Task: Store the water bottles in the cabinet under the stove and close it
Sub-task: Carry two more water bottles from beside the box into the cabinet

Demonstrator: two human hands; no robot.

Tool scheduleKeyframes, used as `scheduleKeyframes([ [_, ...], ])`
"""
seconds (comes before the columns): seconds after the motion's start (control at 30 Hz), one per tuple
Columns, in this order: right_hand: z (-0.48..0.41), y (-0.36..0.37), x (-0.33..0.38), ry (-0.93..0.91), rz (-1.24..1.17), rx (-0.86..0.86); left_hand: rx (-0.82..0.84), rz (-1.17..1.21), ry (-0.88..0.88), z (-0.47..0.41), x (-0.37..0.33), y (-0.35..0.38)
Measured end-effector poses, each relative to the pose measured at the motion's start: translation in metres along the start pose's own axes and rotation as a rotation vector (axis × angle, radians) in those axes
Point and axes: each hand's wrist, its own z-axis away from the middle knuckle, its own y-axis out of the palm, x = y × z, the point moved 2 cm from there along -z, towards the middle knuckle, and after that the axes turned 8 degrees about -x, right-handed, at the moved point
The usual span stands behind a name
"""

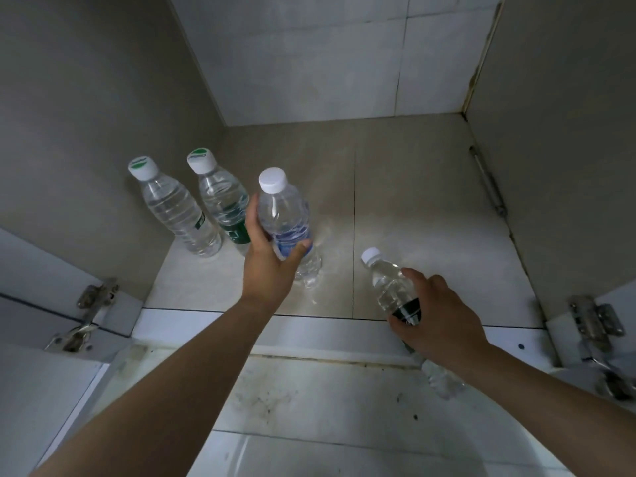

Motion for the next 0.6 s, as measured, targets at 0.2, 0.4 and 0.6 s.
scheduleKeyframes([
  [0.2, 0.001, -0.001, 0.000, 0.004, -0.019, -0.010, 0.159, -0.377, -0.048, 0.020, 0.040, -0.020],
  [0.4, -0.010, -0.002, 0.005, 0.057, -0.050, 0.061, 0.419, -0.768, 0.119, 0.081, 0.082, -0.002],
  [0.6, -0.018, -0.006, 0.015, 0.033, -0.081, 0.120, 0.413, -0.809, 0.149, 0.086, 0.085, -0.001],
])
